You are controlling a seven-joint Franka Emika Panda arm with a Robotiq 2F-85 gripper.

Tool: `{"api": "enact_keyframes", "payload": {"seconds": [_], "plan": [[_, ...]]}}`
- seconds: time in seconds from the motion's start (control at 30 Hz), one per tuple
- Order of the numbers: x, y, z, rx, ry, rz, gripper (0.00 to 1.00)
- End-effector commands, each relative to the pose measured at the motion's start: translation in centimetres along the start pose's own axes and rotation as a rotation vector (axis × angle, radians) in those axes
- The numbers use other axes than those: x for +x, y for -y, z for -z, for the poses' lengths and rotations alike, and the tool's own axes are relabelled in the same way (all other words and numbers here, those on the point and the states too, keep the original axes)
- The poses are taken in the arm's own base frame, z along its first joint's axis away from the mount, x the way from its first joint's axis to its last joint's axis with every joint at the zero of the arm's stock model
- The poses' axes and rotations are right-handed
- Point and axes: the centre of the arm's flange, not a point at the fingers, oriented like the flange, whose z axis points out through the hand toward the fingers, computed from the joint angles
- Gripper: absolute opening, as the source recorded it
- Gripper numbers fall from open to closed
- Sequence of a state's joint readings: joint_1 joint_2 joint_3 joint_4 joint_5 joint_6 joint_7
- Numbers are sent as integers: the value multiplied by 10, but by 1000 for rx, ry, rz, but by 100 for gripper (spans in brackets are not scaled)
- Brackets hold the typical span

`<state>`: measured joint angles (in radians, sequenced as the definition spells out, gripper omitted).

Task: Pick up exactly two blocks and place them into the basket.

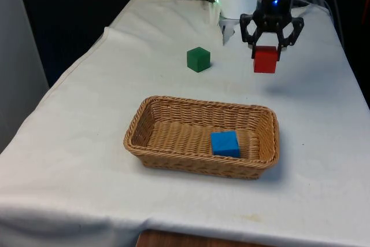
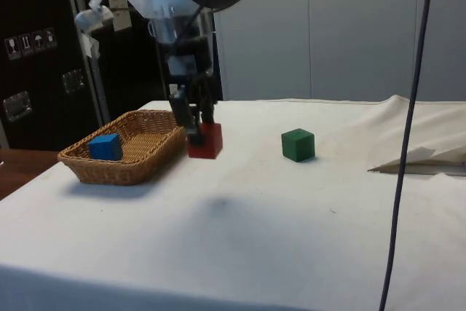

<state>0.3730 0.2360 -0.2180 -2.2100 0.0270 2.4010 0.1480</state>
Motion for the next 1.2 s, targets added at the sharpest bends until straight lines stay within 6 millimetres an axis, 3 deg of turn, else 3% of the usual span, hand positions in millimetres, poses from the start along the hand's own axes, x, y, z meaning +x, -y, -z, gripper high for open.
{"api": "enact_keyframes", "payload": {"seconds": [0.0,0.03,0.2,0.33,0.5,1.13,1.17], "plan": [[3,-1,2,12,5,2,4],[0,0,0,0,0,0,4],[23,-15,19,25,-5,3,4],[29,-20,25,18,-15,2,4],[51,-36,33,29,-18,5,4],[112,-74,25,-1,-44,10,4],[109,-71,25,-8,-51,9,4]]}}
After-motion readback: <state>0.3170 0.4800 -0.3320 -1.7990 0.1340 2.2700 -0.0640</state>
